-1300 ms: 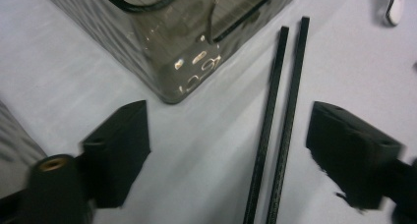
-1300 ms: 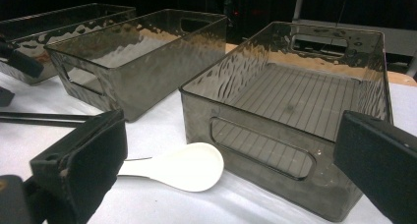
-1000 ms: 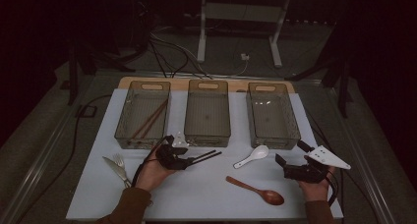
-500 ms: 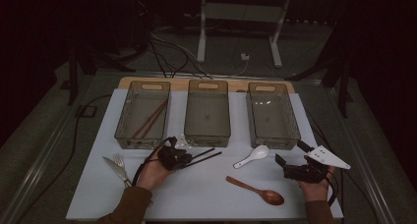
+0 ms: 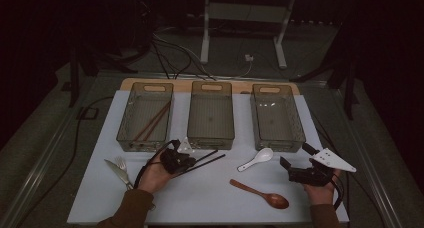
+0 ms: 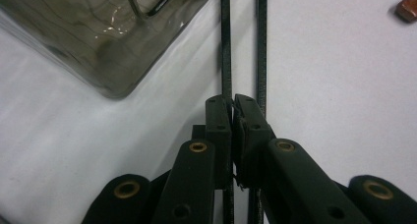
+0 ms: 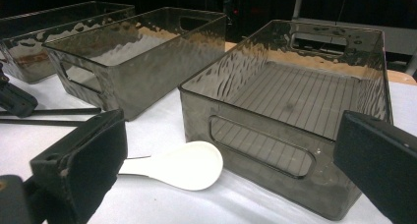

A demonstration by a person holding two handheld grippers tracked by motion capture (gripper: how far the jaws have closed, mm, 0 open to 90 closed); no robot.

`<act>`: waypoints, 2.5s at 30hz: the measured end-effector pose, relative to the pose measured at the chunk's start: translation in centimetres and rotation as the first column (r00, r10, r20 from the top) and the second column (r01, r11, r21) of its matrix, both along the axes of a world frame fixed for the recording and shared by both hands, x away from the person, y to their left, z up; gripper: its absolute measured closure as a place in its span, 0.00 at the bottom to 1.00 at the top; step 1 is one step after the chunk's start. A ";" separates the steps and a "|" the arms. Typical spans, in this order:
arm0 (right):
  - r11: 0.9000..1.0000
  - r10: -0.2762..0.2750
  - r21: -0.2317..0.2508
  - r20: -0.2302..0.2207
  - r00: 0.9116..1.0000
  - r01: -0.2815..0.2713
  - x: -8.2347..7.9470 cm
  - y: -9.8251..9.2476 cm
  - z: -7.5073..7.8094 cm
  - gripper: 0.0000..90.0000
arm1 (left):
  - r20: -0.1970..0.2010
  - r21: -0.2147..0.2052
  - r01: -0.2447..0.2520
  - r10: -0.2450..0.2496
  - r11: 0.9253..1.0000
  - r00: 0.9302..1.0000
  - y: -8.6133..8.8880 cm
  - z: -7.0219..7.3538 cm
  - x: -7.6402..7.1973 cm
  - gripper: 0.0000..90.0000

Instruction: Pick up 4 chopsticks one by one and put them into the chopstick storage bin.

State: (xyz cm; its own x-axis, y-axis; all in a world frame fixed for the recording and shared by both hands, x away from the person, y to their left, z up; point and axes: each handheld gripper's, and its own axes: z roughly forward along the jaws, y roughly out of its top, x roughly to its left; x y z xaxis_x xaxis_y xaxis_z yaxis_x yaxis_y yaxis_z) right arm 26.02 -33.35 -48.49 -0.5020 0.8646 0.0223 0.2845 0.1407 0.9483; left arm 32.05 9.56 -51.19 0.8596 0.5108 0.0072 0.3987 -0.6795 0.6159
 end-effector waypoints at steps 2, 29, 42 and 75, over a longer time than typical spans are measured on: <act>1.000 0.000 0.000 -0.001 1.000 0.000 0.0 0.0 0.0 0.00 | 0.006 -0.007 0.000 0.000 1.000 1.000 0.1 0.2 -0.1 0.97; 1.000 0.000 -0.002 0.001 1.000 0.000 0.0 0.0 0.0 0.00 | 0.085 -0.081 -0.038 0.045 0.996 0.995 2.2 3.4 -1.5 0.97; 1.000 -0.001 -0.002 0.000 1.000 0.001 0.0 0.0 0.0 0.00 | 0.127 -0.126 -0.120 0.136 0.985 0.983 4.7 5.2 -1.2 0.97; 1.000 0.001 -0.002 -0.003 1.000 -0.001 0.0 0.1 0.0 0.00 | 0.145 -0.168 -0.298 0.322 0.940 0.935 10.1 8.1 1.0 0.97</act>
